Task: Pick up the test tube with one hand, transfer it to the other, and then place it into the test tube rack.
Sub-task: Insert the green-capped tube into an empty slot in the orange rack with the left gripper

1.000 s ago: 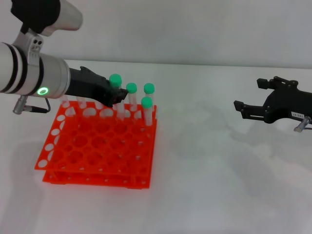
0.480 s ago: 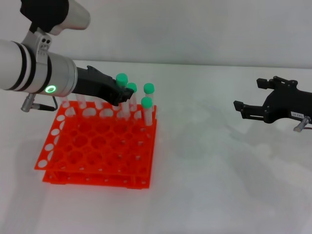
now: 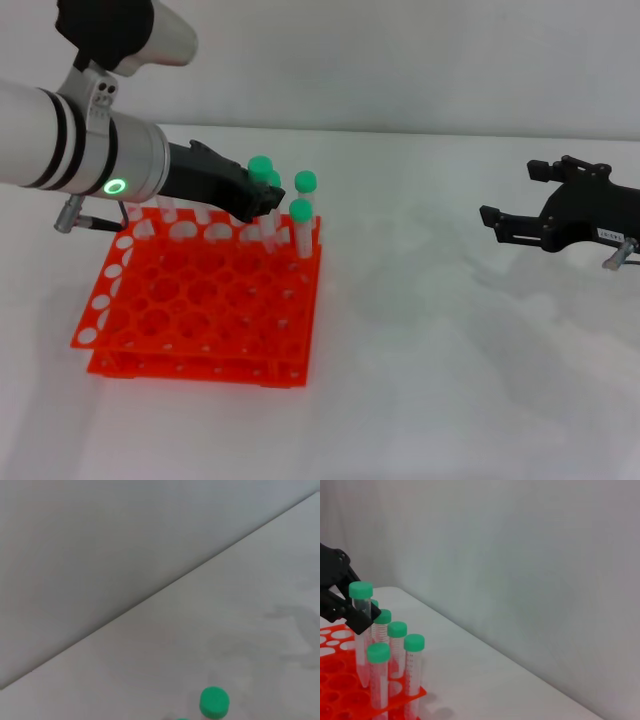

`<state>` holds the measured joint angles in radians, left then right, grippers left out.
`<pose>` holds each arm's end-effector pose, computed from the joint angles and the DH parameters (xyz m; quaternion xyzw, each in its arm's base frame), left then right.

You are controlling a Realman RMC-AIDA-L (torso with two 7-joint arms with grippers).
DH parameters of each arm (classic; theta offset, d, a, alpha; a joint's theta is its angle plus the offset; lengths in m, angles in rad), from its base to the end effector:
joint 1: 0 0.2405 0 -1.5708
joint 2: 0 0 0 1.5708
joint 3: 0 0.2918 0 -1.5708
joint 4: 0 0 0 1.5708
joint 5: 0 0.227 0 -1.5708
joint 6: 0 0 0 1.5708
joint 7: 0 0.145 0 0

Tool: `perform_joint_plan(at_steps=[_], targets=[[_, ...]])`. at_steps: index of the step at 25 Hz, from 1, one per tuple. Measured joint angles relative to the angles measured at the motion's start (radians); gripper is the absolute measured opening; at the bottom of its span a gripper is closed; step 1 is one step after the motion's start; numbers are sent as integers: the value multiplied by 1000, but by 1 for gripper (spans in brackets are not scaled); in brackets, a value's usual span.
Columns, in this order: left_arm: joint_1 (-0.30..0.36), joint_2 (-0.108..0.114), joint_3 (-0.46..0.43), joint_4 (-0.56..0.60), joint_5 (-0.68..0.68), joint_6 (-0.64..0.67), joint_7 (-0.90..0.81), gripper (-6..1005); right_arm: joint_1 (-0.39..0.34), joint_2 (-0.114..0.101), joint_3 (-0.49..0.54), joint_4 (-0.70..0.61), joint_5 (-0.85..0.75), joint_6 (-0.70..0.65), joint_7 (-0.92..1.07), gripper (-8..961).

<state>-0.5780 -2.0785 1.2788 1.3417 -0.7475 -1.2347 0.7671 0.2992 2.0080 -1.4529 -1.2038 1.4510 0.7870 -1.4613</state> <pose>-0.1805 0.4297 0.0045 -0.9290 -0.2589 -0.0034 0.2645 0.2461 0.4034 0.0026 -0.9107 0.1543 0.1546 0.3506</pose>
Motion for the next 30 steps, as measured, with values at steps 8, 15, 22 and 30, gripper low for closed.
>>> perform_joint_plan(at_steps=[8,15,22,30], targets=[[1,0,2,-25,0,2,17,211,0,0,0,7,1,0,0,869],[5,-1,2,-38,0,22,32,212,0,0,-1,9,2,-9,-1,869],[-9,-2,2,-82,0,26,58,212,8,0,-1,13,1,-11,0,870],[-9,0,-11,-80,-14,38,58,323,13,1,-1,26,-1,-11,1,870]])
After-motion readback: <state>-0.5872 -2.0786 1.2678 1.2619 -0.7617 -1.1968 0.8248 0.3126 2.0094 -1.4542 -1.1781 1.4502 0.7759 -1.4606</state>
